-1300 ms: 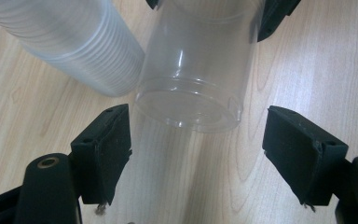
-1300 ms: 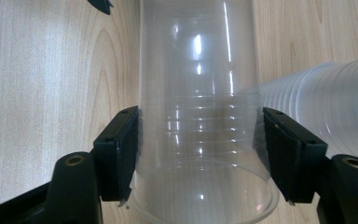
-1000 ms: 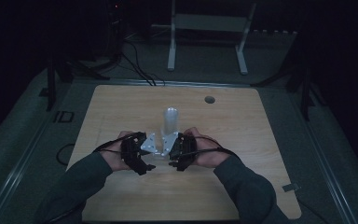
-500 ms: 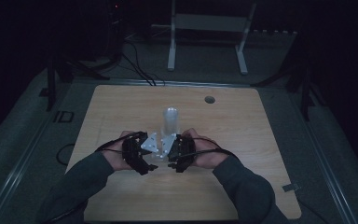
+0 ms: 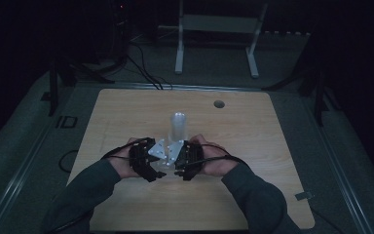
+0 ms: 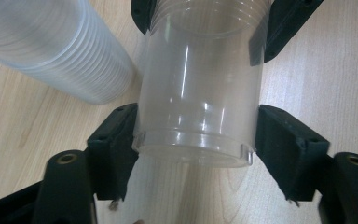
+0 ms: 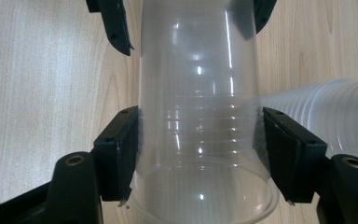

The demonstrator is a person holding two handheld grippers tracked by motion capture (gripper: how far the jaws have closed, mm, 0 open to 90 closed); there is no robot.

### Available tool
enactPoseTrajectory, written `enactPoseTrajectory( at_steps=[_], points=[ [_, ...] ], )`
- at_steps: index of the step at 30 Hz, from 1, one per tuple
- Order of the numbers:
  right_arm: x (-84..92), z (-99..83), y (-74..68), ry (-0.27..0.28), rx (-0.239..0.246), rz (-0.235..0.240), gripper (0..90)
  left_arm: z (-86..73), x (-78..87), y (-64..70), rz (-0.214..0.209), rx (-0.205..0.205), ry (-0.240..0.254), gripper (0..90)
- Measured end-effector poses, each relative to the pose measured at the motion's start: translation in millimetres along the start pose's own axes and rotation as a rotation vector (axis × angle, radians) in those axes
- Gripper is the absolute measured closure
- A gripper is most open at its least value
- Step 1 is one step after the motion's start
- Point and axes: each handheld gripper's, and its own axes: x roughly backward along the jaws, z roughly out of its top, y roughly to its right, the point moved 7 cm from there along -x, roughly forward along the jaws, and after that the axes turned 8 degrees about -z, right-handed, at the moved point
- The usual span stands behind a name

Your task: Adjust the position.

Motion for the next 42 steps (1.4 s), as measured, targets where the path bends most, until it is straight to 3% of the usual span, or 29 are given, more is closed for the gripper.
enactPoseTrajectory(
  at_steps=[5,7,11,13,14,15,16,20,42],
  points=[
    [-0.3,-0.8,-1.0,-0.006,0.004,0.005,33.0,0.3,-1.0,-0.2,-0.001,0.012,0.009,36.8],
    [-0.4,-1.1,-0.9,-0.006,0.006,0.005,31.9,-6.7,9.9,-9.4,-0.008,-0.125,-0.14,37.8],
    [-0.2,-1.1,-1.2,0.0,-0.006,0.008,29.0,-6.7,9.4,-8.3,-0.01,-0.11,-0.119,39.3],
    [0.2,-0.7,-1.2,0.007,-0.003,0.007,26.4,-8.1,11.2,-10.0,-0.006,-0.131,-0.143,39.8],
    [0.5,-0.8,-1.2,0.008,-0.004,0.006,24.0,-6.8,8.0,-7.5,-0.002,-0.089,-0.099,40.0],
    [0.8,-1.1,-1.0,0.005,-0.01,0.002,21.4,-7.1,7.9,-7.9,0.0,-0.088,-0.097,40.2],
    [1.0,-1.6,-0.5,0.002,-0.013,-0.006,19.2,-9.3,11.5,-10.8,-0.004,-0.13,-0.148,40.3],
    [2.2,-3.0,0.8,0.003,-0.024,-0.018,13.9,-10.2,11.2,-12.0,0.0,-0.125,-0.146,40.9],
    [22.7,-9.1,11.6,0.081,-0.091,-0.053,13.5,-19.0,15.3,-20.3,0.032,-0.078,-0.106,41.1]
  ],
)
